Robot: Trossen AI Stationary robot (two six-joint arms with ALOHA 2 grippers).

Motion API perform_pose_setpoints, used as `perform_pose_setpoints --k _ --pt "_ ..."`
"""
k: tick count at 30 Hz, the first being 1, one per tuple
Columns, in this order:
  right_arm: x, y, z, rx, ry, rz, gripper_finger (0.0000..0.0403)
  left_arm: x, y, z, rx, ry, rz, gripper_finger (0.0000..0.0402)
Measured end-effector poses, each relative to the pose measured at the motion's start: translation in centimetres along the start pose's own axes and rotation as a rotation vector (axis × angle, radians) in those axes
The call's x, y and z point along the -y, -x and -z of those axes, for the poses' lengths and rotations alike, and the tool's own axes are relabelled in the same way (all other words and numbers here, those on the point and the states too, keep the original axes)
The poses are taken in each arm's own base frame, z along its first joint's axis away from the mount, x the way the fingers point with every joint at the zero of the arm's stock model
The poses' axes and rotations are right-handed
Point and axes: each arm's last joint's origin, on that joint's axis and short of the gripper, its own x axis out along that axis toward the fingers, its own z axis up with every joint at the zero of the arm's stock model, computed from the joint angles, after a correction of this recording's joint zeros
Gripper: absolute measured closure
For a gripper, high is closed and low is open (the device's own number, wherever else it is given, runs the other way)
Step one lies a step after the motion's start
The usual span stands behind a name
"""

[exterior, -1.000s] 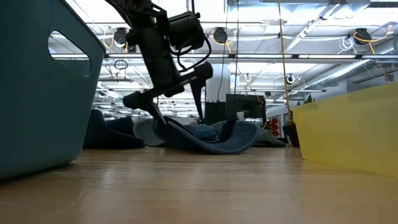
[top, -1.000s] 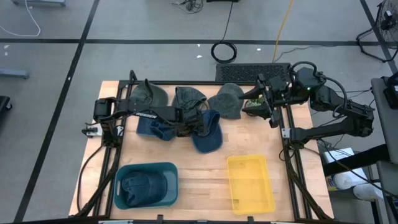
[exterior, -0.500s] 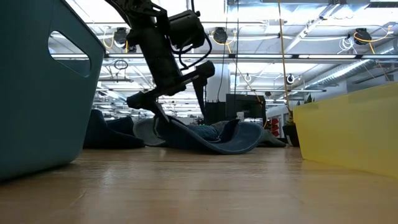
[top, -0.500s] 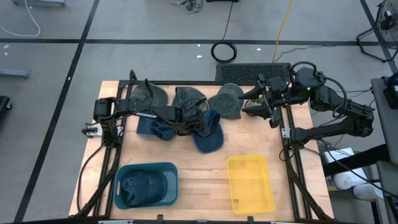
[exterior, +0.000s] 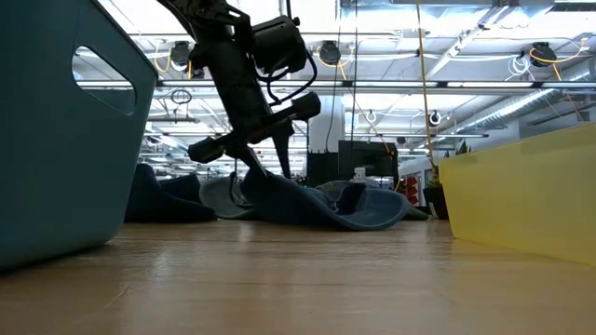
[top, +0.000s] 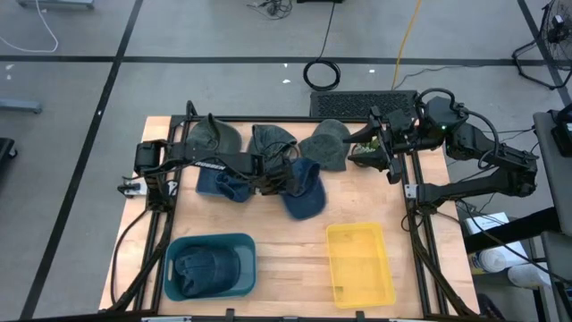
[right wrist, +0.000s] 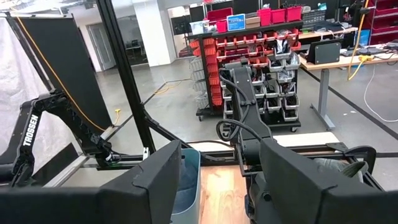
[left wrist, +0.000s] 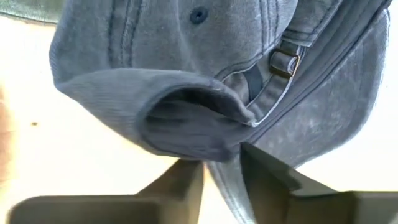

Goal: Pick & Place hat
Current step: Put the right dark blue cap into the blue bin

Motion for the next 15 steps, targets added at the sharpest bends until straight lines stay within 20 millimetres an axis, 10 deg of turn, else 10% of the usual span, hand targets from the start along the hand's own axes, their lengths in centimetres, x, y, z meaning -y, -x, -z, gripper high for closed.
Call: perform_pose_setpoints --k 6,15 --pt "0.00 0.00 0.00 0.000 -0.003 0.001 0.0197 0.03 0.01 0.04 -0.017 -0.033 0.005 0.0382" --pt "0.00 0.00 0.00 0.000 -0.009 0.001 0.0196 -0.01 0.03 0.04 -0.072 -0.057 0.014 0.0389"
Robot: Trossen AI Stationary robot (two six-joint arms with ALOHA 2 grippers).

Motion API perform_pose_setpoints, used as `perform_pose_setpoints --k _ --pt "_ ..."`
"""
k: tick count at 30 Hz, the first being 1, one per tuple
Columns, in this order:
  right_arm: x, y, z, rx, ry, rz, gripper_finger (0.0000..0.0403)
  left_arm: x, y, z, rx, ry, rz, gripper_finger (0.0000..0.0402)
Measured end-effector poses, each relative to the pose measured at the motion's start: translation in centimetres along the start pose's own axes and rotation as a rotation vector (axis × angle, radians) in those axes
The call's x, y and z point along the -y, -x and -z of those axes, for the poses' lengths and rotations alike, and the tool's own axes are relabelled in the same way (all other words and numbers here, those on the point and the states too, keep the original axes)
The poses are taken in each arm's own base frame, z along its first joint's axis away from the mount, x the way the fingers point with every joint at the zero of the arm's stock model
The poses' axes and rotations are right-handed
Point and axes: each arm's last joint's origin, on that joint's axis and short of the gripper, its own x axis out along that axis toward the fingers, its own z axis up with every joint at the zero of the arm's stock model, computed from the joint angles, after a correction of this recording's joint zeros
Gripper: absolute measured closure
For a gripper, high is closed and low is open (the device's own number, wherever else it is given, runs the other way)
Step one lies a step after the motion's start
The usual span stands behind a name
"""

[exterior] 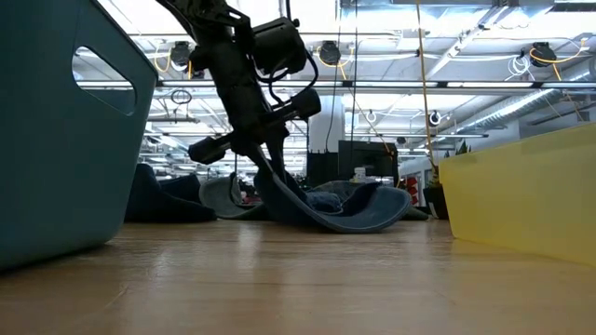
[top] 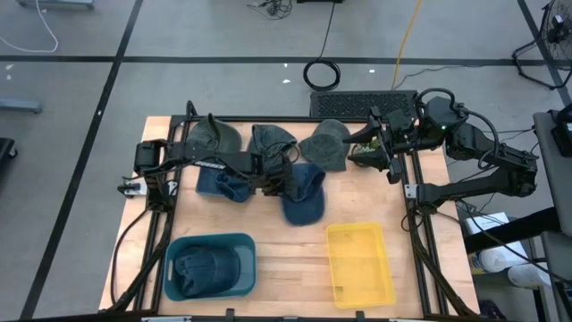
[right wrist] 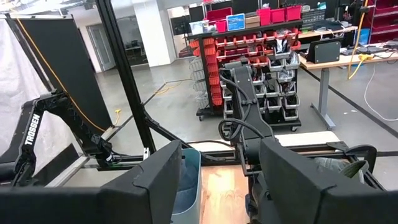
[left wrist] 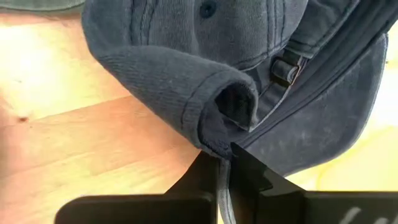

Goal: Pick & Place hat
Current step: Put the right dark blue cap into the blue bin

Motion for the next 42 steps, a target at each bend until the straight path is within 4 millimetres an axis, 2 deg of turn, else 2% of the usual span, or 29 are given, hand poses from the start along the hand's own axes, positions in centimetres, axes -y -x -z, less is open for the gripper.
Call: perform_pose_setpoints --k 4,10,20,28,42 --pt "0.0 0.0 0.0 0.000 -0.093 0.000 0.0198 0.2 1.0 0.1 -0.009 -0.042 0.024 0.0389" --pt "0.0 0.1 0.0 0.001 -0.202 0.004 0.0194 0.6 3.7 0.3 0.056 -0.149 0.063 0.0389" --pt "0.0 0.1 0.1 -0.012 -0.272 0.007 0.0140 1.1 11.2 0.9 0.218 -0.310 0.215 0.0389" --pt "0.0 0.1 0.2 -0.024 -0.332 0.009 0.0098 0.5 16.6 1.7 0.347 -0.432 0.308 0.0389" --pt "0.5 -1.0 0.7 -0.054 -0.558 0.027 0.0103 -1.9 23.6 2.8 0.529 -0.663 0.397 0.0389"
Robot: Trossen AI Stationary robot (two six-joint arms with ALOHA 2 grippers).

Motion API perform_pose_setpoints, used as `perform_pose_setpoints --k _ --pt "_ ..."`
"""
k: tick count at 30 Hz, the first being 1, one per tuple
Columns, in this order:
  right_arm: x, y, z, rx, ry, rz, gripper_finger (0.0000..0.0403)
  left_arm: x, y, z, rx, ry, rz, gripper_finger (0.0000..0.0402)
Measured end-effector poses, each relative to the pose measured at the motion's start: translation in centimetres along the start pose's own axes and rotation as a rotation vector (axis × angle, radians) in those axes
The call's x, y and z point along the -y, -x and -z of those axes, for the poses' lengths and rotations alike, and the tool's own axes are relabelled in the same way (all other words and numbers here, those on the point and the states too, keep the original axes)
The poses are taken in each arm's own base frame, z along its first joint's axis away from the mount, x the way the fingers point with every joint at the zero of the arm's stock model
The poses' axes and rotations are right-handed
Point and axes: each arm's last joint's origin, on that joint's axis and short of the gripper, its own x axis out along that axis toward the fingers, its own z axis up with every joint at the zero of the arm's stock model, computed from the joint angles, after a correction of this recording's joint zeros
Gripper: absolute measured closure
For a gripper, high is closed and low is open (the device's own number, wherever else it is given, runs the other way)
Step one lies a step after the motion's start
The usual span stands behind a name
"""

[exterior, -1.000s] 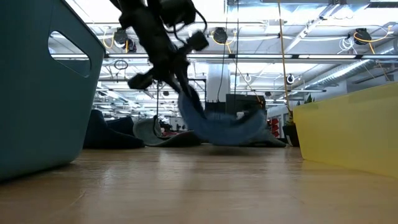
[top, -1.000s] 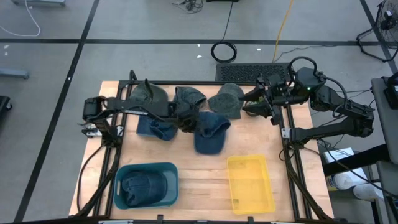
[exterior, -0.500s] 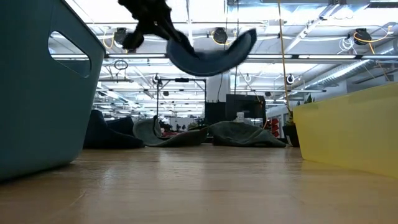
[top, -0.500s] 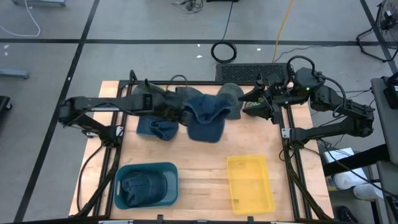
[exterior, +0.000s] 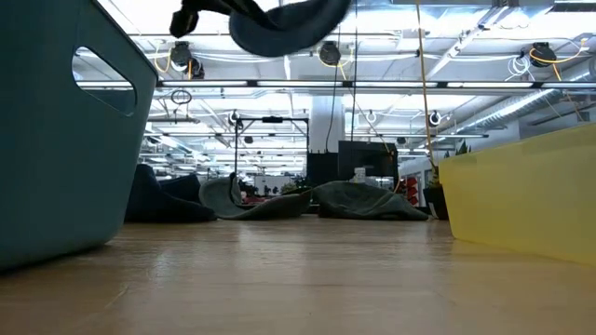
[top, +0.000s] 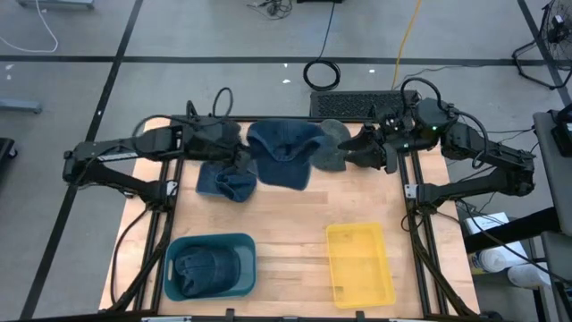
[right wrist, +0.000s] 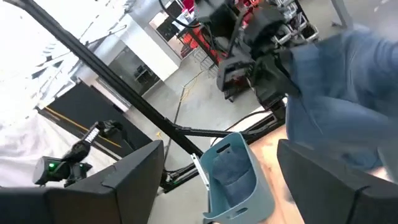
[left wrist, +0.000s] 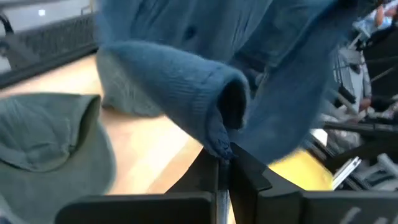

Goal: Pick & Place hat
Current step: Put the right dark blue cap into the blue bin

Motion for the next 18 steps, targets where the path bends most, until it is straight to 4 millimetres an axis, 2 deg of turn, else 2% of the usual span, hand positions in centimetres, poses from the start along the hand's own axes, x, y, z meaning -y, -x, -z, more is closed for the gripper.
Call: perform_pose_setpoints --k 18 --pt "2.4 -4.1 0.5 -0.069 -0.351 0.083 0.0104 0.7 6.7 -1.3 0.248 -0.530 0.130 0.0389"
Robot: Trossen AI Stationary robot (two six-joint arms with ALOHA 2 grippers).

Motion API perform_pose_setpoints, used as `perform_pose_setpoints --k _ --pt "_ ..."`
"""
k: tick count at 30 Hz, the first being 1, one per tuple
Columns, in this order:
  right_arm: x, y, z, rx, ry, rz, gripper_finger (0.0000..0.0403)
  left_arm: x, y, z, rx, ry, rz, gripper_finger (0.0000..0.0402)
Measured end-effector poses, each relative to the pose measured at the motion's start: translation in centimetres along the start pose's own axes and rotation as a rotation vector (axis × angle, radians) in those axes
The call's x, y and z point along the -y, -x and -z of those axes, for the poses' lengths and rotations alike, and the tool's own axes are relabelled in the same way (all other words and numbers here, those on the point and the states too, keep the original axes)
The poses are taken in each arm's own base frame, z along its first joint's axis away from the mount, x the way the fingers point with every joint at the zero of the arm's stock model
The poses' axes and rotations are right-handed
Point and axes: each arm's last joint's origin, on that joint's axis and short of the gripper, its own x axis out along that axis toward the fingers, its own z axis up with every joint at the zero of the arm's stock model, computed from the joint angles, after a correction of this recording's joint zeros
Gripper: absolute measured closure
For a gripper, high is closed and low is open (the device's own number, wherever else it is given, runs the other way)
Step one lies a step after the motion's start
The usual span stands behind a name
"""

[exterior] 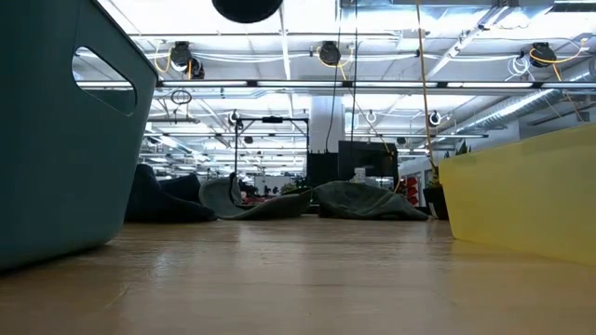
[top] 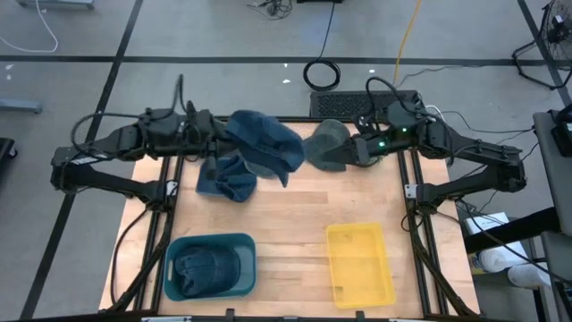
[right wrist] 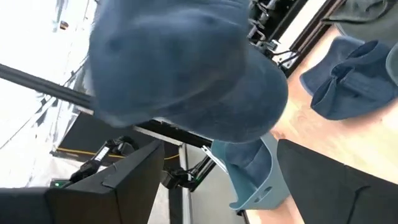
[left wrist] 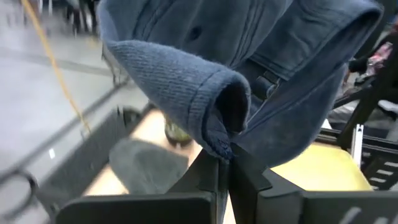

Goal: Pick & Place hat
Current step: Put the right dark blue cap into the blue bin

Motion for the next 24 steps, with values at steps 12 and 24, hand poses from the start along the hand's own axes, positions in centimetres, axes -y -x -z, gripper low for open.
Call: perform_pose_setpoints --k 12,24 --pt "1.8 -3.4 -0.3 -0.031 -0.096 0.053 0.0104 1.2 3.3 -2.9 0.331 -0.323 0.058 0.0389" --pt "1.5 -7.4 -1.4 -0.076 -0.097 -0.204 0.0105 2.2 4.9 -4.5 0.555 -0.425 0.177 0.0389"
